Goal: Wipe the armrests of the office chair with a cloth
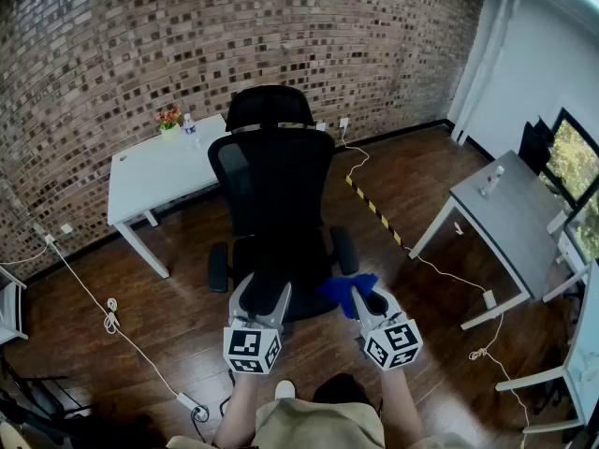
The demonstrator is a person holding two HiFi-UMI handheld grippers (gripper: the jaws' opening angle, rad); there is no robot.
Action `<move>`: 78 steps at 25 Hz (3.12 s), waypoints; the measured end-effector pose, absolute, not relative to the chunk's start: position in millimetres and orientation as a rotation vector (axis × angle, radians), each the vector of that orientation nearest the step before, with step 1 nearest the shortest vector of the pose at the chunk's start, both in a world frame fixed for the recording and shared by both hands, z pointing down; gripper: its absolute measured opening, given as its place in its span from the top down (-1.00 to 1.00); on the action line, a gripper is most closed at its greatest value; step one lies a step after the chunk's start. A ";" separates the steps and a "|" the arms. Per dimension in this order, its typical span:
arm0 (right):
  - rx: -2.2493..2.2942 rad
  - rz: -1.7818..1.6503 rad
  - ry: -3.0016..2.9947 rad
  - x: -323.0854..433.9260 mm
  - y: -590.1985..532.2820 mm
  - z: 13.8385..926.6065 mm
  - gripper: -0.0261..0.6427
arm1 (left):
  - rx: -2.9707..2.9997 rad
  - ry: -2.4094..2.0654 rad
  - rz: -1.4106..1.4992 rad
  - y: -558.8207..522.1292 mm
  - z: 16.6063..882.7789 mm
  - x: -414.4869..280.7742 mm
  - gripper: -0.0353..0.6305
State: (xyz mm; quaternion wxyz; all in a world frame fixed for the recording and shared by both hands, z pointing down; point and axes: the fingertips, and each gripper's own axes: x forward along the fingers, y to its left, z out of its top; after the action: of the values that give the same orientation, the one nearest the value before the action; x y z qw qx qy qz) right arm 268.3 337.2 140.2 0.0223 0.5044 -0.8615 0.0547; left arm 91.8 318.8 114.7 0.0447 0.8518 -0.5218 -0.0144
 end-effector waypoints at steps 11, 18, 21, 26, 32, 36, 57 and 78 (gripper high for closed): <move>1.434 0.488 -2.600 371.7 162.1 234.9 0.84 | 2.512 -1.605 0.063 151.5 184.3 188.3 0.13; 1.150 0.493 -2.538 426.8 24.8 304.8 0.82 | 2.387 -1.620 0.124 52.8 236.8 230.0 0.07; 0.980 0.415 -2.486 414.7 -29.0 353.7 0.82 | 2.351 -1.604 0.199 33.0 272.8 226.5 0.03; 0.542 0.074 -2.347 359.2 -90.3 445.1 0.82 | 2.315 -1.548 0.251 19.9 331.1 219.1 0.03; 0.217 -0.015 -2.094 334.5 -119.5 537.7 0.82 | 2.307 -1.468 0.310 12.5 366.8 214.0 0.03; 0.018 -0.046 -2.058 325.9 -82.1 559.2 0.82 | 2.283 -1.465 0.296 4.7 376.8 205.7 0.03; 0.205 0.146 -2.165 370.5 -87.4 468.1 0.82 | 2.226 -1.488 0.252 -10.5 372.3 204.8 0.04; -0.329 0.410 -2.081 381.9 168.4 560.3 0.81 | 2.236 -1.459 0.262 -2.6 367.6 208.2 0.03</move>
State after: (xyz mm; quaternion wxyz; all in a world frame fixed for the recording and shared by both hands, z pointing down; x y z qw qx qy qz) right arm 381.9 168.4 560.3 0.4771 -0.1347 -0.8521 0.1679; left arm 208.2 -2.6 367.6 0.2274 0.8116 -0.5297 0.0952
